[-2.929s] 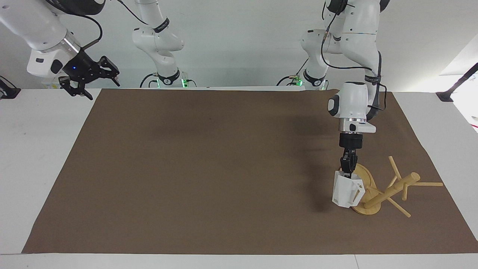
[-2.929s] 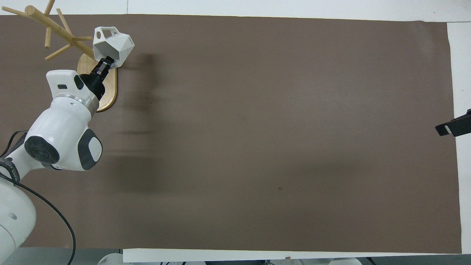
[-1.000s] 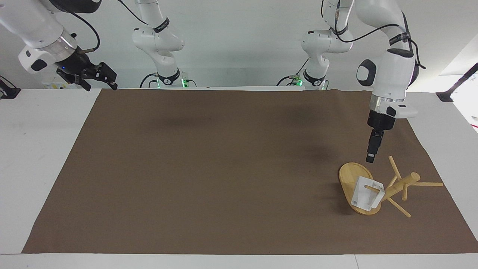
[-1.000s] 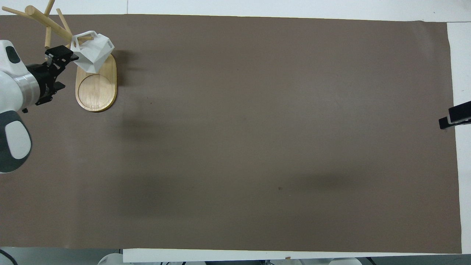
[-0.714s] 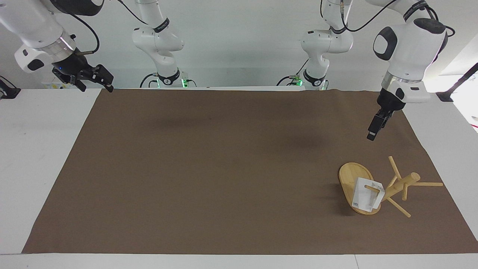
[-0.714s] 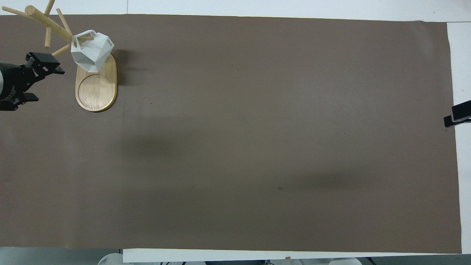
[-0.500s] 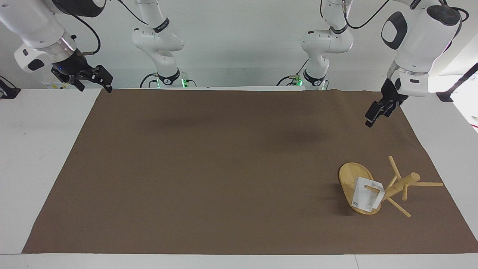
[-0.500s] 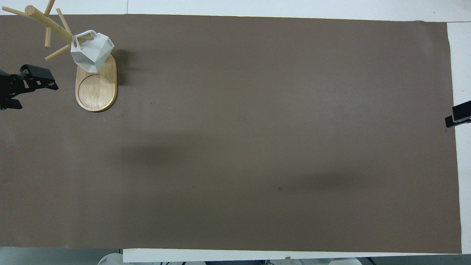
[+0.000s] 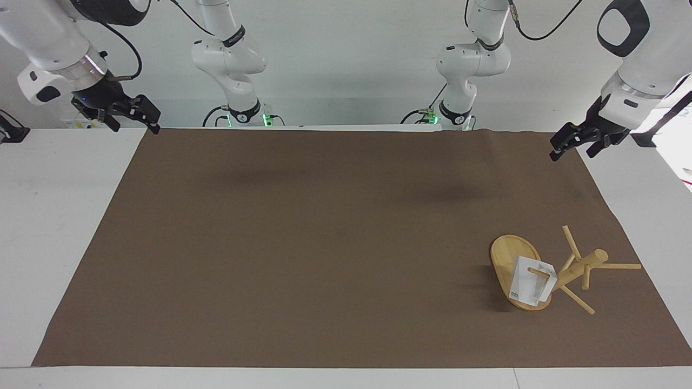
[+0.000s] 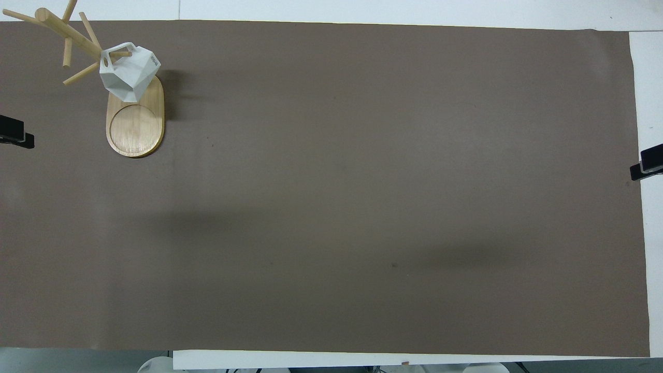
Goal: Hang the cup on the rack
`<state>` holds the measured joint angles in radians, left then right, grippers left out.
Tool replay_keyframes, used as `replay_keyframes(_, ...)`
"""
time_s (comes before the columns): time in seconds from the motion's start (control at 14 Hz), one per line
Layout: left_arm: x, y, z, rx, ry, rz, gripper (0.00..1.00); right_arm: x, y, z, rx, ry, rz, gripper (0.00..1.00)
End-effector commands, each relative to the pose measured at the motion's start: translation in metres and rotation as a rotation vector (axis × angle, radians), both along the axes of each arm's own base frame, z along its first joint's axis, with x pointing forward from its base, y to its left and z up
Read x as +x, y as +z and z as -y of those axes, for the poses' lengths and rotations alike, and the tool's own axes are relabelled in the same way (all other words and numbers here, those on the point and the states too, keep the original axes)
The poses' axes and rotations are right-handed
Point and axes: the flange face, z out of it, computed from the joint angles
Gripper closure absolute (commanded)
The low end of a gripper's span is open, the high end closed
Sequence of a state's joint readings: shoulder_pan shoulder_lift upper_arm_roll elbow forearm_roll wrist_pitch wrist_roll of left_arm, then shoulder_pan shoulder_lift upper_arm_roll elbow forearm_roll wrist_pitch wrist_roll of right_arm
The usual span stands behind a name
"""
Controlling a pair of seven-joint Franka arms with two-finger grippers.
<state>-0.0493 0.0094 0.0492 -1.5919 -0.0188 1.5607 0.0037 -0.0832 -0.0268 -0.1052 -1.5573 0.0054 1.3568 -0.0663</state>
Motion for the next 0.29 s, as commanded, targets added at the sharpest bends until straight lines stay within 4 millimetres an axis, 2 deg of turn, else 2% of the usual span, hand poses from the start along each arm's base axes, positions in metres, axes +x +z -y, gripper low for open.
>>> replay_keyframes(0.0, 0.0161, 0.0040, 0.0086, -0.002, -0.040, -0.031, 0.00, -0.0007, -0.0030, -0.0021, -0.022, -0.010, 0.004, 0.01)
replay_keyframes(0.21, 0.0140, 0.0030, 0.0070, -0.014, -0.039, -0.032, 0.00, -0.0045, 0.0010, -0.0003, -0.021, -0.013, 0.010, 0.01)
